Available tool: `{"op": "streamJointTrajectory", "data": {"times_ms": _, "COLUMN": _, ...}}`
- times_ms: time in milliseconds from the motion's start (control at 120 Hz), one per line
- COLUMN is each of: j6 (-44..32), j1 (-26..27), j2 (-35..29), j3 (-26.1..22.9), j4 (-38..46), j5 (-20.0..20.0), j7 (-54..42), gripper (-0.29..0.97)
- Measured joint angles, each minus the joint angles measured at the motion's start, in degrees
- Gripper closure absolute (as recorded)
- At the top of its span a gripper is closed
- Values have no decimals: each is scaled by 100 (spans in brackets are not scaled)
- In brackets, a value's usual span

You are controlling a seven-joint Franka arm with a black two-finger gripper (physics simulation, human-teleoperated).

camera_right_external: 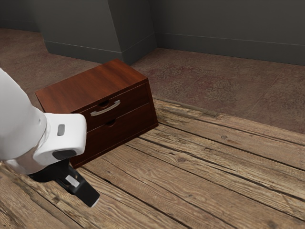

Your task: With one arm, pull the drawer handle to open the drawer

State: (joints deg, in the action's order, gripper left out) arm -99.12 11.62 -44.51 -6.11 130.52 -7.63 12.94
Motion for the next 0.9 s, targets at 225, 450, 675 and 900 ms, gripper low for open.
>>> {"op": "streamJointTrajectory", "data": {"times_ms": 225, "j6": -913, "j1": -154, "j2": 1009, "j3": 370, "j4": -440, "j5": -970, "j7": -918, "gripper": 0}}
{"op": "streamJointTrajectory", "data": {"times_ms": 450, "j6": -1382, "j1": -724, "j2": 1780, "j3": 404, "j4": -749, "j5": -1404, "j7": -1612, "gripper": 0}}
{"op": "streamJointTrajectory", "data": {"times_ms": 675, "j6": -1698, "j1": -1087, "j2": 2423, "j3": 409, "j4": -971, "j5": -1484, "j7": -2087, "gripper": 0}}
{"op": "streamJointTrajectory", "data": {"times_ms": 900, "j6": -1885, "j1": -1419, "j2": 3012, "j3": 409, "j4": -1259, "j5": -1501, "j7": -2416, "gripper": 0}}
